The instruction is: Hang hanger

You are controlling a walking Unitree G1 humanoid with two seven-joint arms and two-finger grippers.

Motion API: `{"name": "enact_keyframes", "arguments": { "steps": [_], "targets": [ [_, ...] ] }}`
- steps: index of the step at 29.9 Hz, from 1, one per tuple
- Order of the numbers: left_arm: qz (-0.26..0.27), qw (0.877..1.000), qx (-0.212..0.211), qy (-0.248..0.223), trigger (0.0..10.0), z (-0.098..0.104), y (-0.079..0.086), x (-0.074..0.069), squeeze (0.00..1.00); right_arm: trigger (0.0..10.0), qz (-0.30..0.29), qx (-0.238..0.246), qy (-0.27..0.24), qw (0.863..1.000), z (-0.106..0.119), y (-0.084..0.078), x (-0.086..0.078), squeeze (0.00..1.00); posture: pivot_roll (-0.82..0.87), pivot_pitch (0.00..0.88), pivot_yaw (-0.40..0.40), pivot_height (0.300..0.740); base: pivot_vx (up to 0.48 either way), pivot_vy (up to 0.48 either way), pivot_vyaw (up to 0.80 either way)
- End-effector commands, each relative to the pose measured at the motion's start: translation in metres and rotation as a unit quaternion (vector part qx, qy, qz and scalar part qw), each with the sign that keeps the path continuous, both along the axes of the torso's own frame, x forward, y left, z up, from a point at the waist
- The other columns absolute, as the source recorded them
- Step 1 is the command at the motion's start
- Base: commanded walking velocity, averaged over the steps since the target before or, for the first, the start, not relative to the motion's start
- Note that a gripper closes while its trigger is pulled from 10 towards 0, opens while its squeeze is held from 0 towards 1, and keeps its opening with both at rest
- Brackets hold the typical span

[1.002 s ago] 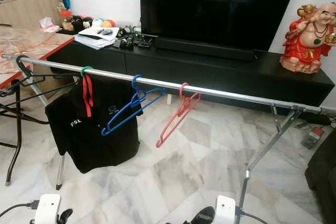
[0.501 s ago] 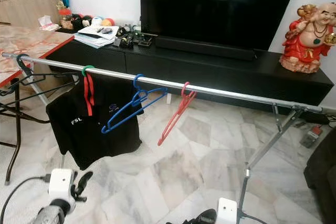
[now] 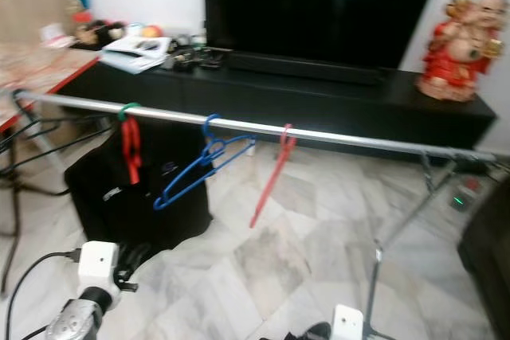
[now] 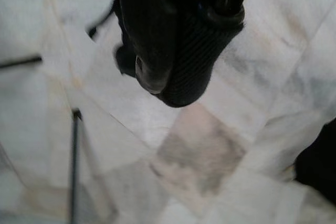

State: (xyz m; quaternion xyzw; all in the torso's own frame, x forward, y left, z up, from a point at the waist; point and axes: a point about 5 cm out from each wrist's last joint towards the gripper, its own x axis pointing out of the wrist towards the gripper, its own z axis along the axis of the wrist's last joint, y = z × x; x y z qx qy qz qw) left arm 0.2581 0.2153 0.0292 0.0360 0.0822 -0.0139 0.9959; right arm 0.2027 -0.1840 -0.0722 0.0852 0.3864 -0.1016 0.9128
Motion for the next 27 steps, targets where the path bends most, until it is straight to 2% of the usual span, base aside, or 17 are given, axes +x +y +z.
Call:
{"name": "enact_keyframes", "arguments": {
  "steps": [1, 12, 19, 27],
  "targets": [
    [-0.011, 1.0, -0.008, -0.004, 10.0, 0.004, -0.007, 0.002, 0.0, 10.0, -0.011, -0.007, 0.007, 1.0, -0.002, -0.007, -0.005, 0.0, 0.12, 0.0, -0.026, 0.74, 0.0, 0.48, -0.78],
    [-0.011, 0.999, -0.007, -0.035, 10.0, 0.028, -0.009, 0.017, 0.0, 10.0, -0.014, -0.014, 0.001, 1.0, 0.001, -0.01, 0.0, 0.0, 0.13, 0.0, -0.043, 0.74, 0.0, 0.48, -0.78],
    [-0.012, 0.999, -0.008, -0.044, 10.0, 0.035, -0.011, 0.019, 0.0, 10.0, -0.014, -0.015, -0.001, 1.0, 0.002, -0.01, 0.002, 0.0, 0.14, 0.0, -0.048, 0.74, 0.0, 0.425, -0.77],
    [-0.023, 0.998, -0.01, -0.062, 10.0, 0.045, -0.015, 0.018, 0.0, 10.0, -0.006, -0.02, -0.009, 1.0, 0.004, -0.009, 0.004, 0.0, 0.15, 0.0, -0.051, 0.74, 0.0, 0.0, -0.07]
  ]
}}
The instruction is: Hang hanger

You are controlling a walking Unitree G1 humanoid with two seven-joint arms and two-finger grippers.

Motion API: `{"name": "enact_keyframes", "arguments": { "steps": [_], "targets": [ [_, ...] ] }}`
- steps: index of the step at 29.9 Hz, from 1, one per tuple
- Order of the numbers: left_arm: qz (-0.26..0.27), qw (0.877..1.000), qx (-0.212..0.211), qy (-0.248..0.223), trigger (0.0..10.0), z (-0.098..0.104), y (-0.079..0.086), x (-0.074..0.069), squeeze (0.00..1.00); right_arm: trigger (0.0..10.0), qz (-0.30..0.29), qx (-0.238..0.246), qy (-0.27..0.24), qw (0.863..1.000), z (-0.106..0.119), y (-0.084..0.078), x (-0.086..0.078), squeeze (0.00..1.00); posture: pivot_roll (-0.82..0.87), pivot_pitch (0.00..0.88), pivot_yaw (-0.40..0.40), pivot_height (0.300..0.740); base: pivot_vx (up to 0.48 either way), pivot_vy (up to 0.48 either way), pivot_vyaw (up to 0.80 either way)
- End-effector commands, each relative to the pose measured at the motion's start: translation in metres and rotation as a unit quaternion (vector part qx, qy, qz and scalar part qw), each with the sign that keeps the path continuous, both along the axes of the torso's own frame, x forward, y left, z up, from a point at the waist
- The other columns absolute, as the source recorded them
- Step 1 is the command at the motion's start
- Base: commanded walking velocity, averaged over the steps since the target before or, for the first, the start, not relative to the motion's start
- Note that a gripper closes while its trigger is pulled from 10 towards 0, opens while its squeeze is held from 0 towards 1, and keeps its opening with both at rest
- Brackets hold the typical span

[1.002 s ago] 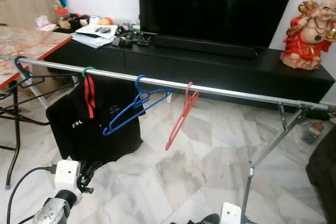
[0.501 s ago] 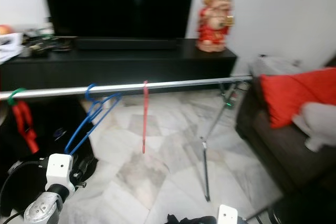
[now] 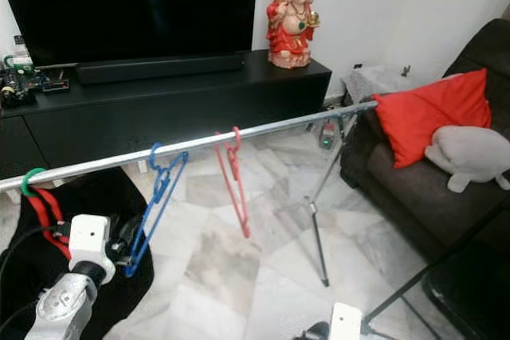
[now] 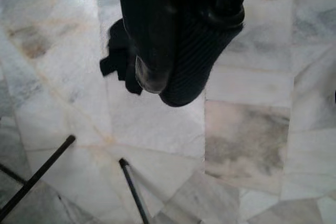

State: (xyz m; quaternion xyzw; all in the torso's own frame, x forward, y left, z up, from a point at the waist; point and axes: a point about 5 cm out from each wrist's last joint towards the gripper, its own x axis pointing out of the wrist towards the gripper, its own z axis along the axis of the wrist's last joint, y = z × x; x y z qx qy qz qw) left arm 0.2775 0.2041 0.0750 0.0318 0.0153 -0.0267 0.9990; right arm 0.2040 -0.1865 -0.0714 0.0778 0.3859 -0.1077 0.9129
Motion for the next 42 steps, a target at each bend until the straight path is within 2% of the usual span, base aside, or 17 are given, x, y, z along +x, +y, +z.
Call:
{"name": "enact_keyframes", "arguments": {
  "steps": [1, 12, 21, 31, 37, 41, 42],
  "targets": [
    [-0.011, 1.0, -0.005, 0.003, 10.0, 0.0, -0.004, -0.001, 0.0, 10.0, -0.002, -0.011, -0.009, 1.0, 0.003, -0.006, 0.003, 0.0, 0.15, 0.0, -0.051, 0.74, 0.0, 0.0, 0.0],
    [-0.039, 0.999, -0.012, 0.008, 10.0, 0.004, -0.018, 0.001, 0.0, 10.0, -0.006, -0.011, -0.009, 1.0, 0.003, -0.005, 0.003, 0.0, 0.14, 0.0, -0.052, 0.74, 0.0, 0.08, 0.0],
    [-0.059, 0.998, 0.007, 0.006, 10.0, 0.006, -0.022, 0.002, 0.0, 10.0, -0.005, -0.014, -0.006, 1.0, 0.002, -0.005, 0.002, 0.0, 0.15, 0.0, -0.053, 0.74, 0.0, 0.107, -0.74],
    [-0.086, 0.996, 0.018, 0.007, 10.0, 0.009, -0.032, 0.004, 0.0, 10.0, -0.002, -0.017, -0.008, 1.0, 0.003, -0.004, 0.004, 0.0, 0.15, 0.0, -0.055, 0.74, 0.0, 0.0, 0.0],
    [-0.083, 0.996, 0.031, 0.007, 10.0, 0.014, -0.036, 0.01, 0.0, 10.0, -0.002, -0.018, -0.007, 1.0, 0.003, -0.004, 0.004, 0.0, 0.15, 0.0, -0.054, 0.74, 0.0, 0.0, 0.0],
    [-0.061, 0.997, 0.034, 0.012, 10.0, 0.017, -0.034, 0.015, 0.0, 10.0, -0.002, -0.019, -0.006, 1.0, 0.003, -0.004, 0.004, 0.0, 0.16, 0.0, -0.055, 0.74, 0.0, 0.0, 0.0],
    [-0.055, 0.998, 0.021, 0.012, 10.0, 0.02, -0.036, 0.021, 0.67, 10.0, -0.002, -0.019, -0.006, 1.0, 0.003, -0.004, 0.004, 0.0, 0.16, 0.0, -0.057, 0.74, 0.0, 0.0, 0.0]
  ]
}}
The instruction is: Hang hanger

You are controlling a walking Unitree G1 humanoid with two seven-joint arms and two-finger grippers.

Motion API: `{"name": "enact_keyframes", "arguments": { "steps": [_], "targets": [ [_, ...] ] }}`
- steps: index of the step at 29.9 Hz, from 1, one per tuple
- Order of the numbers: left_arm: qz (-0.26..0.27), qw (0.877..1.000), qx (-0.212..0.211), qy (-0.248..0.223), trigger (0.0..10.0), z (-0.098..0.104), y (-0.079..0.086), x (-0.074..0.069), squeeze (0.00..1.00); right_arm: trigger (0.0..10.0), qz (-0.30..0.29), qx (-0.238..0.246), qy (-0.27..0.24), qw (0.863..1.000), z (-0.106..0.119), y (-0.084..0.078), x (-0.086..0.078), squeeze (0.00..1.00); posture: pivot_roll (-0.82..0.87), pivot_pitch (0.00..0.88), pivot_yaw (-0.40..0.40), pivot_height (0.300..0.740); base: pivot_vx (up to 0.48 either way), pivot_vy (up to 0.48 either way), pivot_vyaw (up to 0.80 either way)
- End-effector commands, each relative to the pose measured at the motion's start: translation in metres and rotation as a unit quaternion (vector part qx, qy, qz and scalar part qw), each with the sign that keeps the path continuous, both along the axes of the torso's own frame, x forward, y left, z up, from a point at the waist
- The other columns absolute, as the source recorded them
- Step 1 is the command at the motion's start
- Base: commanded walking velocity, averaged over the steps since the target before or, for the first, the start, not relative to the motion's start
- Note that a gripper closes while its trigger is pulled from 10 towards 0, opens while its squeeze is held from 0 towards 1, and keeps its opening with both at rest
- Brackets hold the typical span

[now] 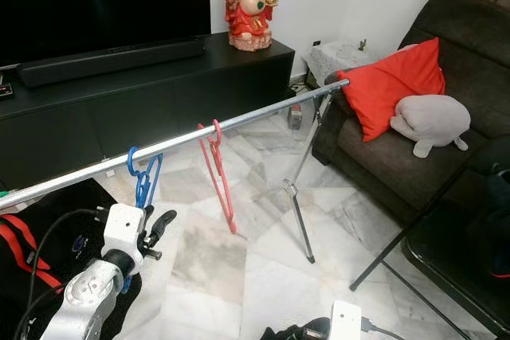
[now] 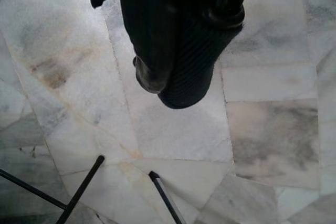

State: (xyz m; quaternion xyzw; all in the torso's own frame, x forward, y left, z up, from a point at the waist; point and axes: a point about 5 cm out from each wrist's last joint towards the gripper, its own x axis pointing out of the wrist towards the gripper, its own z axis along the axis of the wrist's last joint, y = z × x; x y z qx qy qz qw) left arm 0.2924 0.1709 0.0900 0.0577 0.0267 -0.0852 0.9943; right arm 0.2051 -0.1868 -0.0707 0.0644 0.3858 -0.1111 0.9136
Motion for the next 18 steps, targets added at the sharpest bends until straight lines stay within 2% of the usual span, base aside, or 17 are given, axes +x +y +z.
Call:
{"name": "enact_keyframes", "arguments": {
  "steps": [1, 2, 5, 10, 12, 13, 18],
  "targets": [
    [0.003, 1.0, -0.005, -0.001, 10.0, 0.005, -0.003, 0.006, 0.67, 10.0, -0.004, -0.005, -0.007, 1.0, 0.002, -0.004, 0.003, 0.0, 0.16, 0.0, -0.057, 0.74, 0.0, 0.0, 0.0],
    [0.01, 1.0, -0.004, 0.002, 10.0, 0.006, -0.003, 0.009, 1.0, 10.0, -0.003, -0.005, -0.007, 1.0, 0.002, -0.004, 0.003, 0.0, 0.16, 0.0, -0.057, 0.74, 0.0, 0.0, 0.0],
    [0.018, 1.0, 0.013, 0.011, 10.0, 0.006, -0.003, 0.016, 1.0, 10.0, -0.002, -0.006, -0.005, 1.0, 0.002, -0.004, 0.003, 0.0, 0.16, 0.0, -0.057, 0.74, 0.0, 0.0, 0.0],
    [0.048, 0.998, 0.006, 0.032, 10.0, 0.009, -0.004, 0.03, 1.0, 10.0, -0.001, -0.006, -0.003, 1.0, 0.002, -0.003, 0.002, 0.0, 0.15, 0.0, -0.055, 0.74, 0.0, 0.0, 0.0],
    [0.061, 0.997, 0.023, 0.036, 10.0, 0.009, -0.004, 0.033, 1.0, 10.0, -0.001, -0.006, -0.003, 1.0, 0.002, -0.003, 0.002, 0.0, 0.15, 0.0, -0.052, 0.74, 0.0, 0.0, 0.0],
    [0.081, 0.996, 0.021, 0.04, 10.0, 0.009, -0.003, 0.036, 0.0, 10.0, -0.001, -0.007, -0.003, 1.0, 0.002, -0.003, 0.002, 0.0, 0.15, 0.0, -0.052, 0.74, 0.0, 0.0, 0.0],
    [0.086, 0.995, 0.028, 0.034, 10.0, 0.014, -0.005, 0.039, 0.0, 10.0, -0.002, -0.007, -0.004, 1.0, 0.002, -0.002, 0.002, 0.0, 0.15, 0.0, -0.051, 0.74, 0.0, 0.0, 0.0]
  ]
}}
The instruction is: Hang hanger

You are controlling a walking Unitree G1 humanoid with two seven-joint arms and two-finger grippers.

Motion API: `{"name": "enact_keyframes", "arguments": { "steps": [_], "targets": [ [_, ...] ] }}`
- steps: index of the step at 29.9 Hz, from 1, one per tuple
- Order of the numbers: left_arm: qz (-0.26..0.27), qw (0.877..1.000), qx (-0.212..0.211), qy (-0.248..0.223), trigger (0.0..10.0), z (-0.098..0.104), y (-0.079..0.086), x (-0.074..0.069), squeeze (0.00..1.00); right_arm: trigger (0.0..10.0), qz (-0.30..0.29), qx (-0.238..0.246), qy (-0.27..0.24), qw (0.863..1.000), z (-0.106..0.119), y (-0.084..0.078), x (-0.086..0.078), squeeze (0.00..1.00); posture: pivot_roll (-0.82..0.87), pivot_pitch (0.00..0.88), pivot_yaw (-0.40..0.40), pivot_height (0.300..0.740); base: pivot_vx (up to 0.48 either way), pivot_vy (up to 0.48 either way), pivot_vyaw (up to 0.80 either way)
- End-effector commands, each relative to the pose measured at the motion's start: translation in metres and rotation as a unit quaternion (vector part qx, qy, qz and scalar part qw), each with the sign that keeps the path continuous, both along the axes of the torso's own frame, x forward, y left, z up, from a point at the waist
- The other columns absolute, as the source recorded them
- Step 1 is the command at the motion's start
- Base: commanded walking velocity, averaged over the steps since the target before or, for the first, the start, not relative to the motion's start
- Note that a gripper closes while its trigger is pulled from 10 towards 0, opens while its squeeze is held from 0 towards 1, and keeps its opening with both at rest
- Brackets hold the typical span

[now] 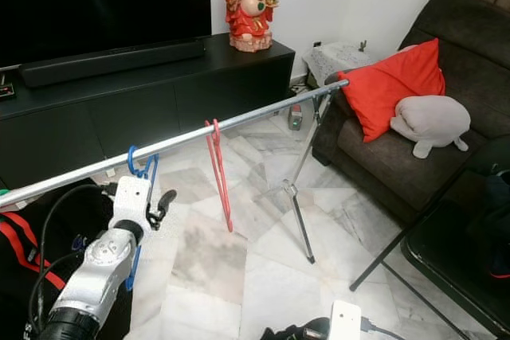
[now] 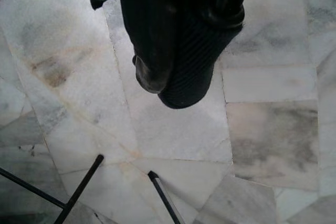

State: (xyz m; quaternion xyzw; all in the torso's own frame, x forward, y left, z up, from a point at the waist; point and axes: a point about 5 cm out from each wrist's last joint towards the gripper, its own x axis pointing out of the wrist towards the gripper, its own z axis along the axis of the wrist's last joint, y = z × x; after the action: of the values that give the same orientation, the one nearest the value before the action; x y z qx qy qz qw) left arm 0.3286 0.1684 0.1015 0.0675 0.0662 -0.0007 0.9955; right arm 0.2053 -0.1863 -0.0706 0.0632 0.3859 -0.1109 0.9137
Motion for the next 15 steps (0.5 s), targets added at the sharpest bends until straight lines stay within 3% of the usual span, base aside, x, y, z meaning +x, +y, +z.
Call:
{"name": "enact_keyframes", "arguments": {
  "steps": [1, 7, 11, 15],
  "targets": [
    [-0.001, 1.0, 0.015, 0.002, 10.0, 0.003, -0.003, 0.003, 0.0, 10.0, -0.003, -0.006, -0.004, 1.0, 0.002, -0.003, 0.002, 0.0, 0.15, 0.0, -0.051, 0.74, 0.0, 0.0, 0.0],
    [0.026, 0.999, 0.018, 0.011, 10.0, 0.001, 0.005, 0.0, 0.0, 10.0, -0.001, -0.006, -0.005, 1.0, 0.002, -0.002, 0.002, 0.0, 0.16, 0.0, -0.053, 0.74, 0.0, 0.0, 0.0],
    [0.063, 0.997, 0.011, 0.038, 10.0, -0.006, 0.011, 0.008, 0.0, 10.0, 0.002, -0.007, -0.006, 1.0, 0.002, -0.001, 0.003, 0.0, 0.15, 0.0, -0.054, 0.74, 0.0, 0.0, 0.0],
    [0.062, 0.996, 0.009, 0.058, 10.0, -0.004, 0.006, 0.018, 0.0, 10.0, 0.0, -0.007, -0.009, 1.0, 0.003, -0.001, 0.004, 0.0, 0.14, 0.0, -0.05, 0.74, 0.0, 0.0, 0.0]
  ]
}}
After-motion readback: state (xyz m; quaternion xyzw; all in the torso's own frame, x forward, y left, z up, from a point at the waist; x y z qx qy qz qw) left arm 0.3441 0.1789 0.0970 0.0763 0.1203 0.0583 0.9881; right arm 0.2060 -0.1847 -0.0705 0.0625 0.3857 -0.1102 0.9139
